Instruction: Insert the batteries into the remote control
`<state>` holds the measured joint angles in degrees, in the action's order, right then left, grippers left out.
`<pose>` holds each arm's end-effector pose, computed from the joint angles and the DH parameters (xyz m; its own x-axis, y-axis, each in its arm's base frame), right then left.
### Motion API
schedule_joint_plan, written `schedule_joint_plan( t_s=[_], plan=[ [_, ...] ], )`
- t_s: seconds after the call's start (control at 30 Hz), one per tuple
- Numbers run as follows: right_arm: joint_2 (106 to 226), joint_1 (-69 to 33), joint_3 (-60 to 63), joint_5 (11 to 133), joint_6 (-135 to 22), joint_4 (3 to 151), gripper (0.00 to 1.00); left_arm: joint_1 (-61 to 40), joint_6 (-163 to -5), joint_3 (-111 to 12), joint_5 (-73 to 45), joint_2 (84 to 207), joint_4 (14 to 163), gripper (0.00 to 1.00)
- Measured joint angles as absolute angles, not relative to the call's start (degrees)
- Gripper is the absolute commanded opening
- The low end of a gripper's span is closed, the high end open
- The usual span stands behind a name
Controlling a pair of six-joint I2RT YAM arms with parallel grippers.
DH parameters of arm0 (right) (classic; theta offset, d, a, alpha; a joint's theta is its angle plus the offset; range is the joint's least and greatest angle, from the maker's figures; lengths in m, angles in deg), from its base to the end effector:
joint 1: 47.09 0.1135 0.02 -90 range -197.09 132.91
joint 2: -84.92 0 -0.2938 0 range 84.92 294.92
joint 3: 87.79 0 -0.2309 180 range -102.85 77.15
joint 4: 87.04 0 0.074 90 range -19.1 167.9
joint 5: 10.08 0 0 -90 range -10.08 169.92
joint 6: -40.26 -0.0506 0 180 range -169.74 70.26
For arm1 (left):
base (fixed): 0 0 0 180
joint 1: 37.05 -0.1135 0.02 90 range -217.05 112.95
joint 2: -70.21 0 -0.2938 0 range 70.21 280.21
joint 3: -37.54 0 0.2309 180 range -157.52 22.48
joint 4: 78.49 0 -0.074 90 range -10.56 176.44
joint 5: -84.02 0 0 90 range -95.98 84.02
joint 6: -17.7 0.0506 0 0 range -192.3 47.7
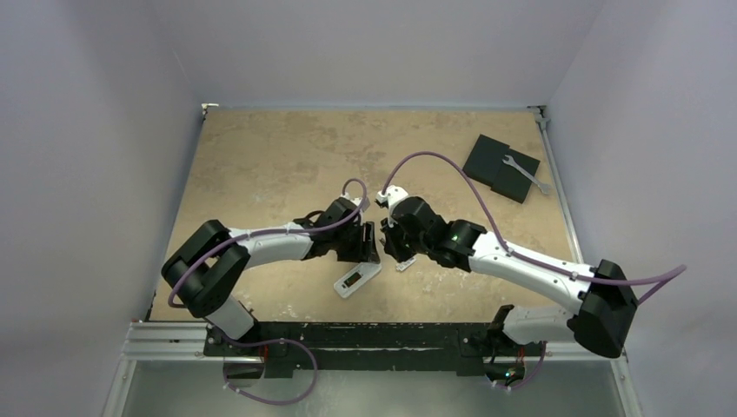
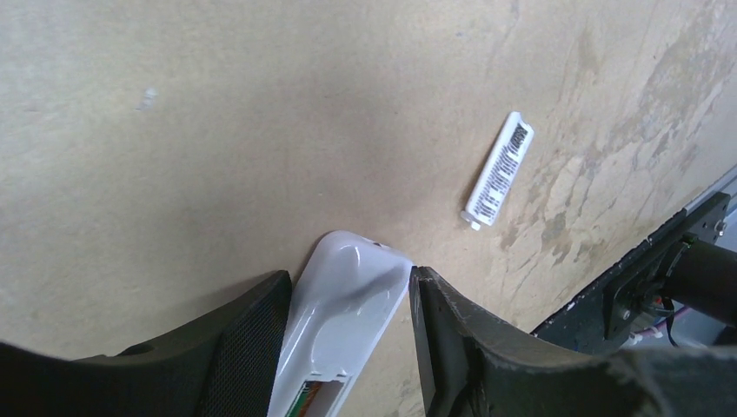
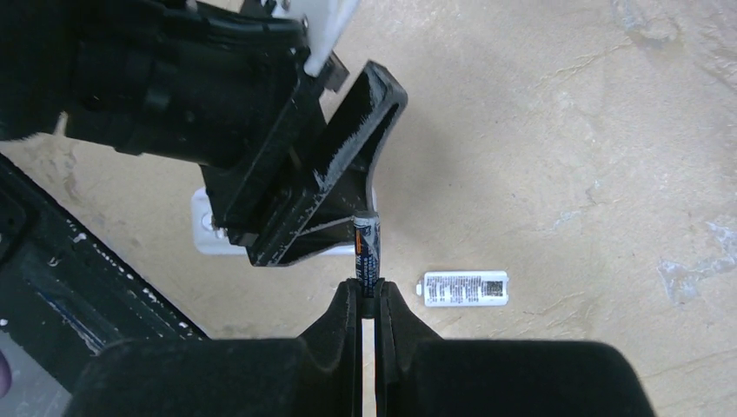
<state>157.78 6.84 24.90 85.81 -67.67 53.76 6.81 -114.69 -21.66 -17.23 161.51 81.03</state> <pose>0.1523 0.2003 0.2844 -0.6287 -0.3430 -0.6979 -0.5965 0.7885 0.1499 0.2076 -0.2132 0.1863 -0.9387 -0.0149 -0.3443 0.1790 0.8326 -0.5241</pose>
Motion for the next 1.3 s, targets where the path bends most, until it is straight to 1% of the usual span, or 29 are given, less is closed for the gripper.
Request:
schedule_joint_plan(
  t_s=[0.43,0.63,0.8,1.1,1.3],
  plan=[
    [153.15,6.82,24.9,86.73,-68.26,50.26,0.07,13.15,-115.83,-21.77,-15.98,162.19,82.96,0.53],
    [151.97,6.78,24.9,87.51,-68.57,49.06,0.06,13.78,-116.22,-21.77,-14.56,161.73,82.3,0.52],
    [151.23,6.78,24.9,88.15,-68.59,48.31,0.06,13.78,-116.0,-22.36,-12.44,160.64,78.61,0.52],
    [149.87,6.78,24.9,88.56,-68.52,47.64,0.03,13.78,-114.01,-26.23,-8.37,153.49,70.61,0.53],
    [149.89,6.78,24.9,87.78,-67.04,47.37,0.03,13.59,-112.72,-27.56,-4.88,148.86,67.57,0.54]
  ],
)
